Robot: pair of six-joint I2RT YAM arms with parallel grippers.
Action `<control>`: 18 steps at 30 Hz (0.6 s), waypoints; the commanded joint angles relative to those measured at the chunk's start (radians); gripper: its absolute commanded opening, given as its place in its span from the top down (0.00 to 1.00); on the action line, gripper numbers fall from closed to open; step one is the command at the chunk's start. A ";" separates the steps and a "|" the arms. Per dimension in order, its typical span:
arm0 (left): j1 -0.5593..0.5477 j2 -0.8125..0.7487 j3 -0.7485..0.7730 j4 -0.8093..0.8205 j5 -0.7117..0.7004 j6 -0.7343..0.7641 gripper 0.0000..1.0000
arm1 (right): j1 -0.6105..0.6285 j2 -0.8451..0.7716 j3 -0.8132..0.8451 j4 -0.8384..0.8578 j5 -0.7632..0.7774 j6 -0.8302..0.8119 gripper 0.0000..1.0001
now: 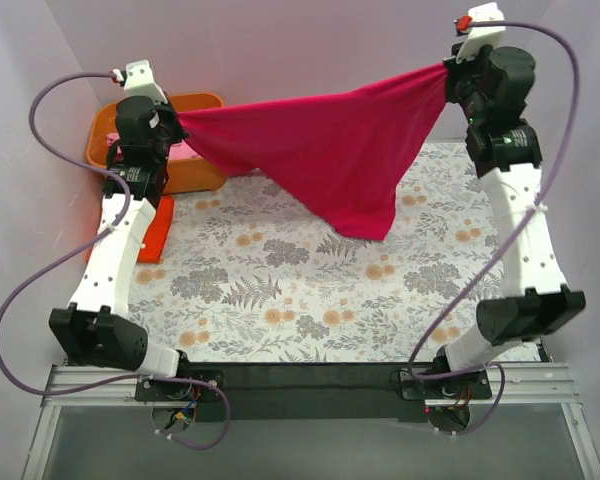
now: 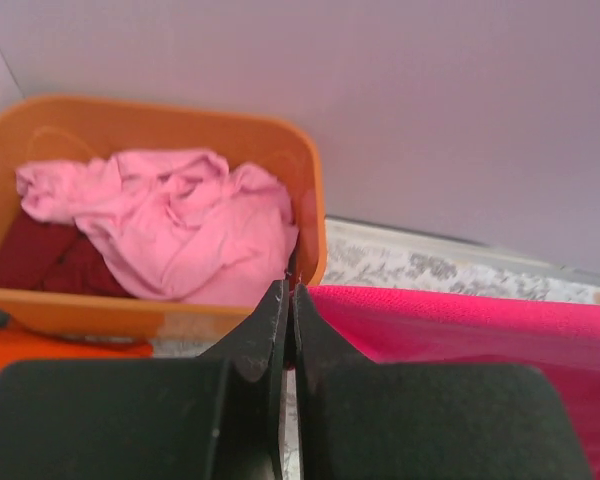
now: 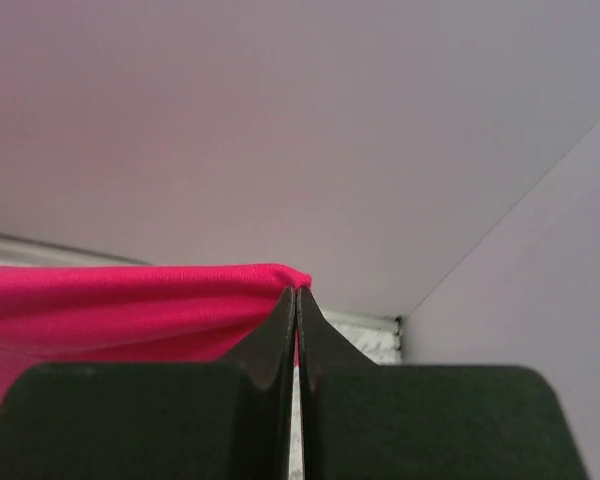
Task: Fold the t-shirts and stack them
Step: Flatten the tshirt out
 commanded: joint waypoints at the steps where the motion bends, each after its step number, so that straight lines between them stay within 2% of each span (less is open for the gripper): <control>1: 0.006 -0.149 0.042 0.044 0.006 0.049 1.00 | -0.001 -0.149 -0.044 0.126 0.064 -0.056 0.99; 11: 0.005 -0.453 0.014 0.051 0.124 0.060 1.00 | -0.001 -0.537 -0.240 0.199 -0.029 -0.134 0.99; 18: 0.005 -0.472 0.106 -0.035 0.144 0.080 1.00 | -0.002 -0.665 -0.277 0.197 -0.035 -0.203 0.99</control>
